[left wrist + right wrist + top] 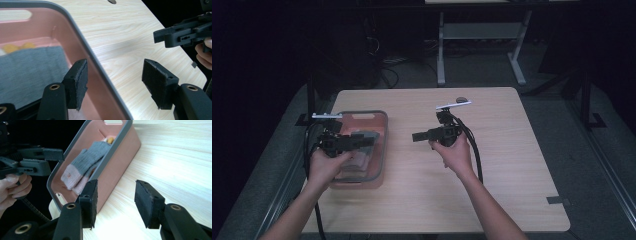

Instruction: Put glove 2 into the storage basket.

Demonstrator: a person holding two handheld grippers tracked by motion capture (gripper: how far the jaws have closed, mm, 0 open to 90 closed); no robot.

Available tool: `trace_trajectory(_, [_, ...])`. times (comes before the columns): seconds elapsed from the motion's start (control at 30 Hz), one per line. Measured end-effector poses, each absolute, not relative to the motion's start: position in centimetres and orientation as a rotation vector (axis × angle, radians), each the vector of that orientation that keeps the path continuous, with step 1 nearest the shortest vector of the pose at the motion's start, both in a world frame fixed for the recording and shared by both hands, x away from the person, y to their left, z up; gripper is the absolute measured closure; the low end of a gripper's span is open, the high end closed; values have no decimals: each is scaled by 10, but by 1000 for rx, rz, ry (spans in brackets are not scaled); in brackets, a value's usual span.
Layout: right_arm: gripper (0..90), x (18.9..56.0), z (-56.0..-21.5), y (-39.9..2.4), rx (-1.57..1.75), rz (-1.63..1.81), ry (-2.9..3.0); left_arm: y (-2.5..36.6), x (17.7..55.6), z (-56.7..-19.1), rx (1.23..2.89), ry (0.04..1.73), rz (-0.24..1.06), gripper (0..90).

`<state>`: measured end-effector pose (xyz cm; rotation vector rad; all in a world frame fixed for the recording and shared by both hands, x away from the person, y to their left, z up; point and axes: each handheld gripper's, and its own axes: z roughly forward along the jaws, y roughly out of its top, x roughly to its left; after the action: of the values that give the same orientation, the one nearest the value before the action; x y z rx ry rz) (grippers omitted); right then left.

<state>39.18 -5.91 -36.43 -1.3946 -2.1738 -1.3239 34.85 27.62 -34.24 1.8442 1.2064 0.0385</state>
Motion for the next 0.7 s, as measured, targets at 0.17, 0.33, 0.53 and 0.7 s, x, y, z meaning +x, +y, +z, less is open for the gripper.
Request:
trace_trajectory(0.17, [524,391,-366,-70,-1419,-1325,-2162,263,351,-343,1845,1188,26,367])
trace_trajectory(0.33, [520,390,-366,-80,-1438,-1323,-2157,252,351,-343,1858,1169,12,366])
trace_trajectory(0.53, [510,388,-366,-93,-1463,-1326,-2148,235,352,-345,1877,1144,-2,355])
trace_trajectory(0.7, [508,388,-368,-102,-1486,-1323,-2140,228,353,-346,1877,1140,-5,347])
